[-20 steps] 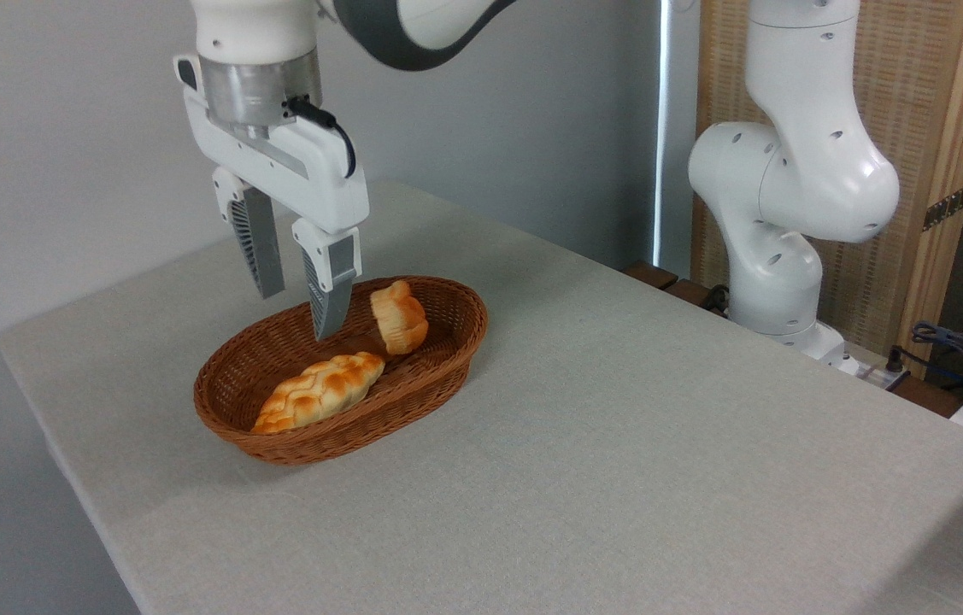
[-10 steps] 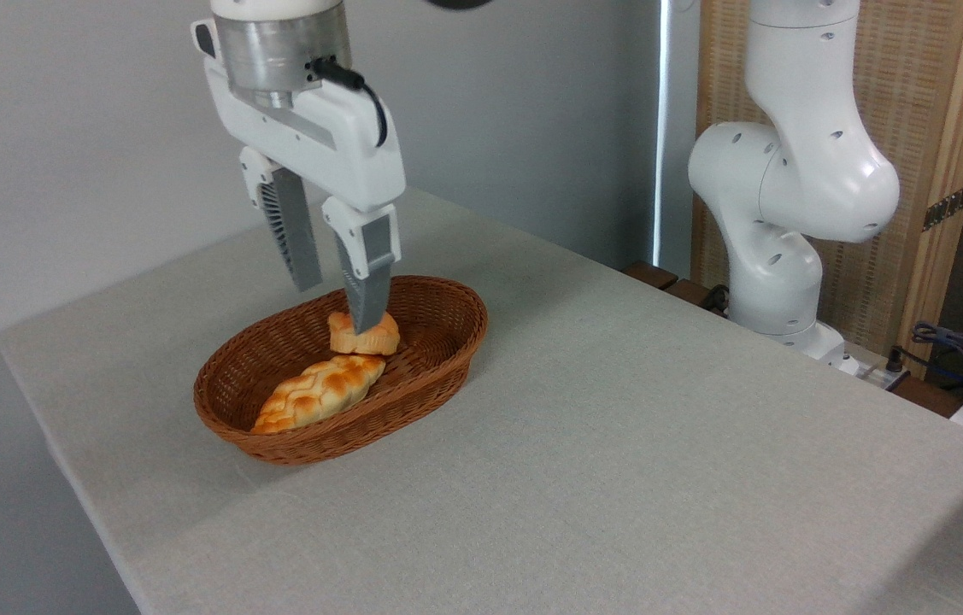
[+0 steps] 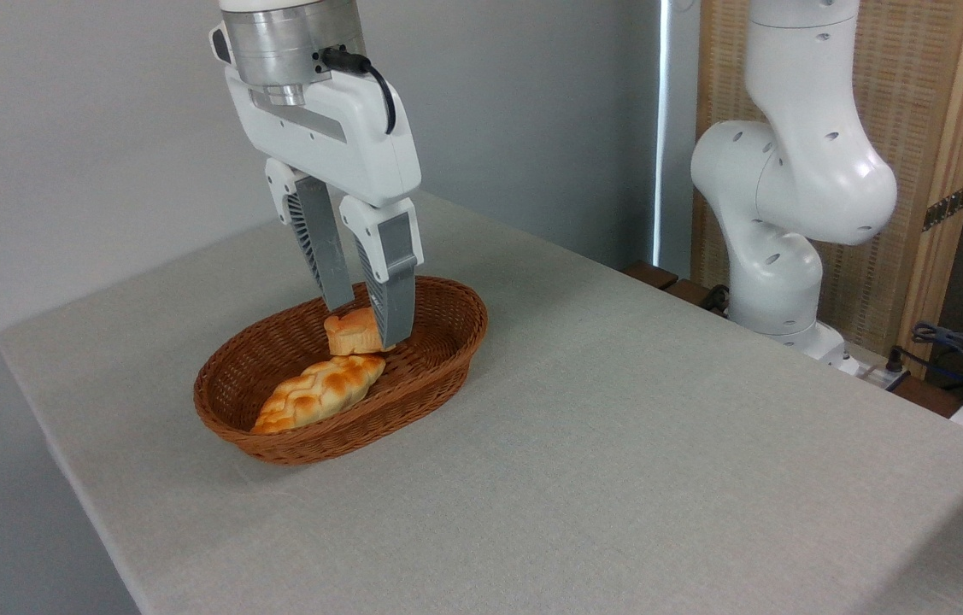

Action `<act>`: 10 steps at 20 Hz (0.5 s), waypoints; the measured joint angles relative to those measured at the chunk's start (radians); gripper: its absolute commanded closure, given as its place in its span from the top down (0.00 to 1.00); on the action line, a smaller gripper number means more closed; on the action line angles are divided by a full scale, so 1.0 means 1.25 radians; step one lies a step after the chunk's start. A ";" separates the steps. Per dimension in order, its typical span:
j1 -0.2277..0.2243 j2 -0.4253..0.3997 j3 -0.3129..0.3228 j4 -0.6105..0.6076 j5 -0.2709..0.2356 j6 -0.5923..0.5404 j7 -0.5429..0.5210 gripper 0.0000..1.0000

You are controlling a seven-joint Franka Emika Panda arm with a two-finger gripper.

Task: Put bread into the basket

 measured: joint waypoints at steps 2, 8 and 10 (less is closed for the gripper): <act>-0.005 0.000 0.001 -0.002 0.000 -0.005 0.000 1.00; -0.015 0.000 0.002 -0.007 0.000 -0.005 0.000 1.00; -0.015 -0.001 0.002 -0.007 0.000 -0.005 0.000 1.00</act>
